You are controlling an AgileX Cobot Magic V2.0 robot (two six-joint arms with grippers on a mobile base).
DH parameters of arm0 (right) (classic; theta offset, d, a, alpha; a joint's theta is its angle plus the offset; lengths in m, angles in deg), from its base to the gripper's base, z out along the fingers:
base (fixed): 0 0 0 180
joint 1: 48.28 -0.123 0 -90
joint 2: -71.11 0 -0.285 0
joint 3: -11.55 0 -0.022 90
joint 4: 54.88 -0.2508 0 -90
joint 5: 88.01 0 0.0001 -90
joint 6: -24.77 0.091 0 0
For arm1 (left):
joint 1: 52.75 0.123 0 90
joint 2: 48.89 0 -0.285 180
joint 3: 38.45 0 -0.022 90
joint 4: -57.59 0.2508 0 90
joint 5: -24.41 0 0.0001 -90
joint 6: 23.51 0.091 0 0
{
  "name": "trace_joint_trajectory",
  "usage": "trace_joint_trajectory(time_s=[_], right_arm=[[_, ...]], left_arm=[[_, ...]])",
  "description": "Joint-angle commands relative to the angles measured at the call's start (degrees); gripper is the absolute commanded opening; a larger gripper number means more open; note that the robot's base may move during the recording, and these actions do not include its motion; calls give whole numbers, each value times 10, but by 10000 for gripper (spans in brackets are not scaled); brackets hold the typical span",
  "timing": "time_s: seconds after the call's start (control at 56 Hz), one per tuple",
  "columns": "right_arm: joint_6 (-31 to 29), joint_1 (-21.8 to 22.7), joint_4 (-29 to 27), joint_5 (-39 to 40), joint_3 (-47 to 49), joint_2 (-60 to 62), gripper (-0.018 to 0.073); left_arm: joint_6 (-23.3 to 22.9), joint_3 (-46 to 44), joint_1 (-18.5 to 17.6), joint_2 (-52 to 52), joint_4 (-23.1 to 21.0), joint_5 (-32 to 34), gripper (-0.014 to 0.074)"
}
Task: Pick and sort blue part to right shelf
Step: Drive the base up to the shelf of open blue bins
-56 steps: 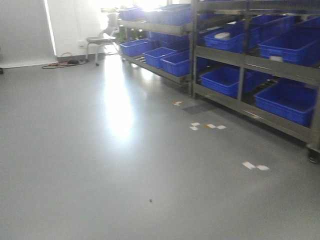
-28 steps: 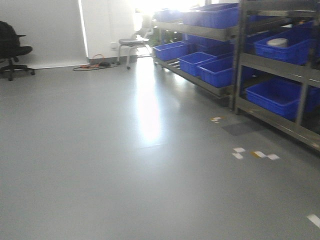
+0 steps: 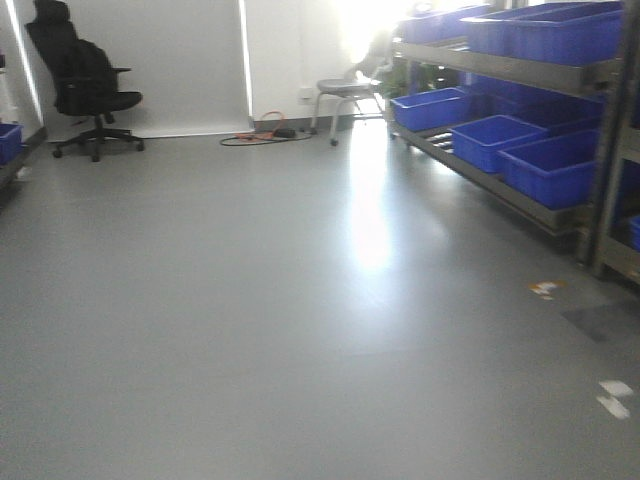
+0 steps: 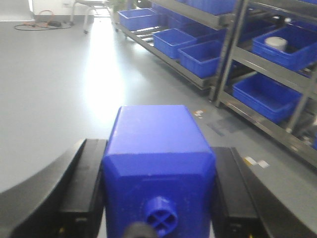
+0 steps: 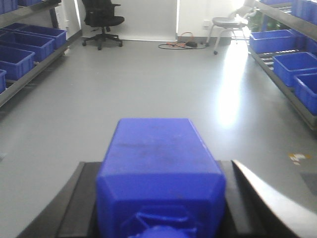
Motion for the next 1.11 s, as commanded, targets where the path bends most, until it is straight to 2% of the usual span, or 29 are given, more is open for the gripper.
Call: trace_joint_trajectory(time_s=[0.0,1.089], right_arm=[[-6,0,7,53,15,-7,206],[-6,0,7,53,15,-7,206]], left_arm=[[-2,-18,-1,-7,5,51,283],[-2,-18,-1,-7,5,51,283]])
